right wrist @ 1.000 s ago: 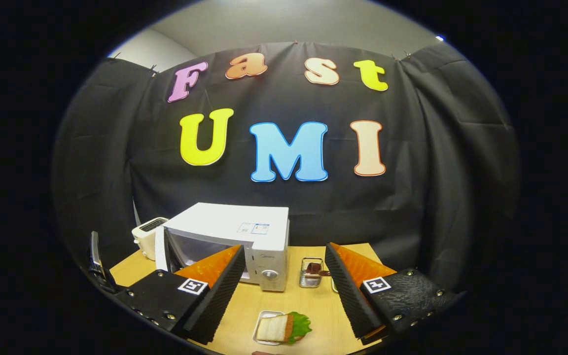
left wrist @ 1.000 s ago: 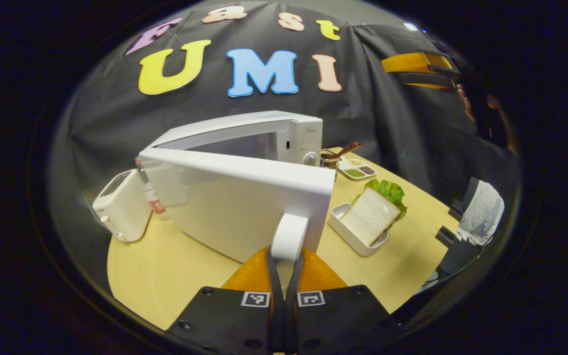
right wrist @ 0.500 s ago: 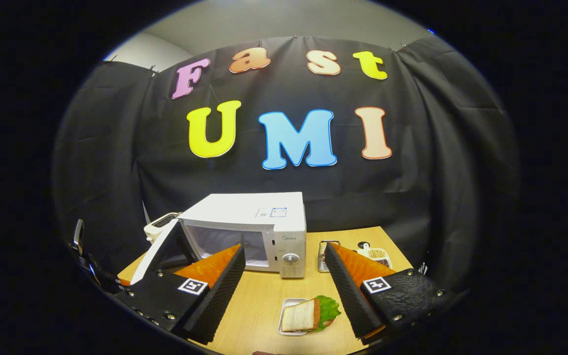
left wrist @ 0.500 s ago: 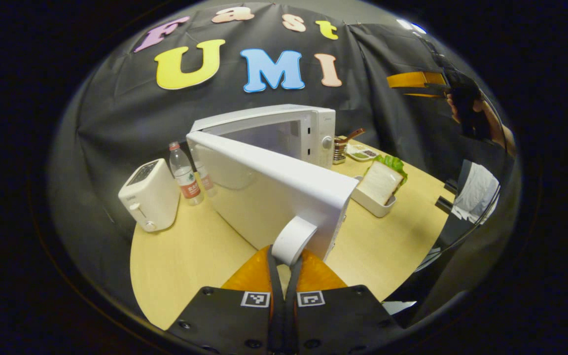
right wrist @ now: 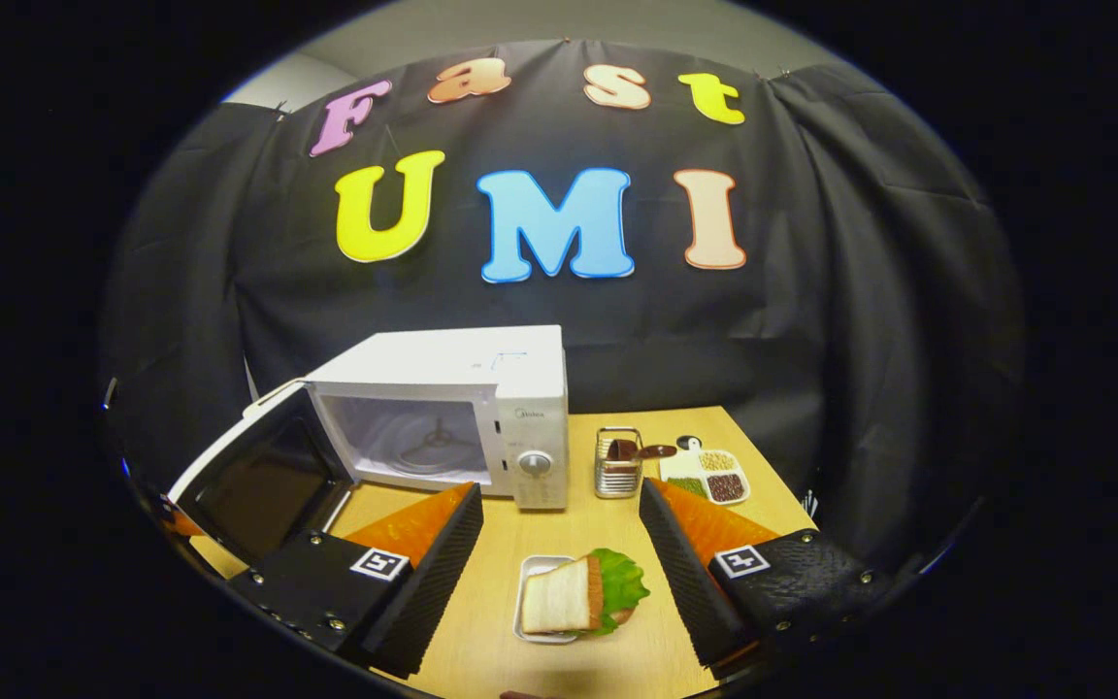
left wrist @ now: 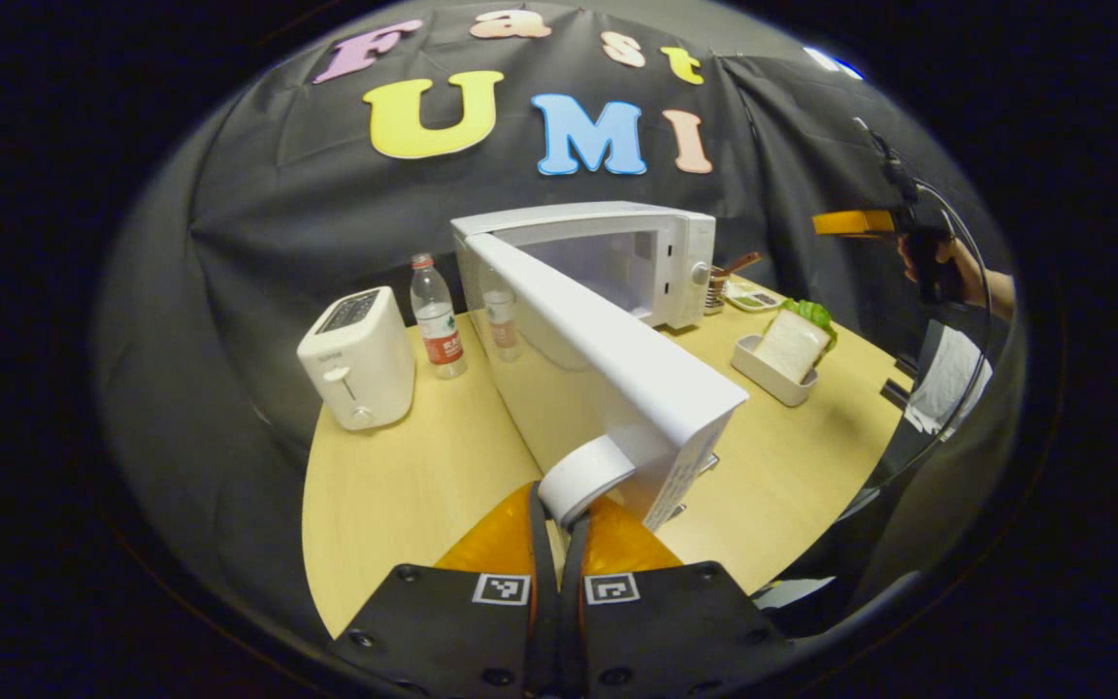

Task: Open the microwave oven with the left hand, put the food in, and close the microwave oven.

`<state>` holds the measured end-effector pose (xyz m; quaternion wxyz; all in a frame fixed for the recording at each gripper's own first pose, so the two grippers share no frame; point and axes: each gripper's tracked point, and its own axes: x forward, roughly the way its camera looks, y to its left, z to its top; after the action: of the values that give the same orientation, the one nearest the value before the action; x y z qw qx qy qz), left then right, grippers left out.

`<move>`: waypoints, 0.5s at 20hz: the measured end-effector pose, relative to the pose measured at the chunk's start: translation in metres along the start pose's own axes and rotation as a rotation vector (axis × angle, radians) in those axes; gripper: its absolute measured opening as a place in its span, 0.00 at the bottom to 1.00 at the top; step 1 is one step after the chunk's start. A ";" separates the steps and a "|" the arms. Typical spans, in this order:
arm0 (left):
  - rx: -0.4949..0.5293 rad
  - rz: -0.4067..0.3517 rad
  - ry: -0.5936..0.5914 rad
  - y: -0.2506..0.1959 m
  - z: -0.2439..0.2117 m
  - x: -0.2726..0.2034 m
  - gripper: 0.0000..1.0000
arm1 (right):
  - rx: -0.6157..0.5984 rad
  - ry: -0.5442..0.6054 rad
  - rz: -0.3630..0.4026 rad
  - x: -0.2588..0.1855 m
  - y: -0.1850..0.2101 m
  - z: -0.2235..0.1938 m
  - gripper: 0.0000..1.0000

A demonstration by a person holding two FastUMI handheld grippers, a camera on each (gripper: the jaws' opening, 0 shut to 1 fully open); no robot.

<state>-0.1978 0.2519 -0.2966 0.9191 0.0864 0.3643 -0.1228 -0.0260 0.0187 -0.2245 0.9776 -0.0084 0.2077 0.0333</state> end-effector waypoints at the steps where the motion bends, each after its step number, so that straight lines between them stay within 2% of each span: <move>1: -0.013 0.010 -0.008 0.006 -0.001 -0.001 0.06 | 0.004 0.023 -0.005 0.005 -0.006 -0.011 0.99; 3: -0.022 0.044 -0.029 0.017 -0.004 -0.005 0.08 | 0.015 0.095 -0.018 0.015 -0.021 -0.043 0.98; 4: -0.026 0.065 -0.040 0.023 -0.006 -0.006 0.13 | 0.033 0.141 -0.019 0.020 -0.025 -0.062 0.99; 7: -0.080 0.090 -0.069 0.030 -0.008 -0.013 0.20 | 0.124 0.280 -0.012 0.033 -0.032 -0.106 0.99; 10: -0.117 0.177 -0.100 0.053 -0.013 -0.036 0.68 | 0.230 0.384 0.028 0.039 -0.030 -0.139 0.99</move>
<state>-0.2167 0.3118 -0.2773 0.9469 0.0582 0.3153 -0.0241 -0.0449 -0.0135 -0.3670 0.9141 0.0999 0.3925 0.0209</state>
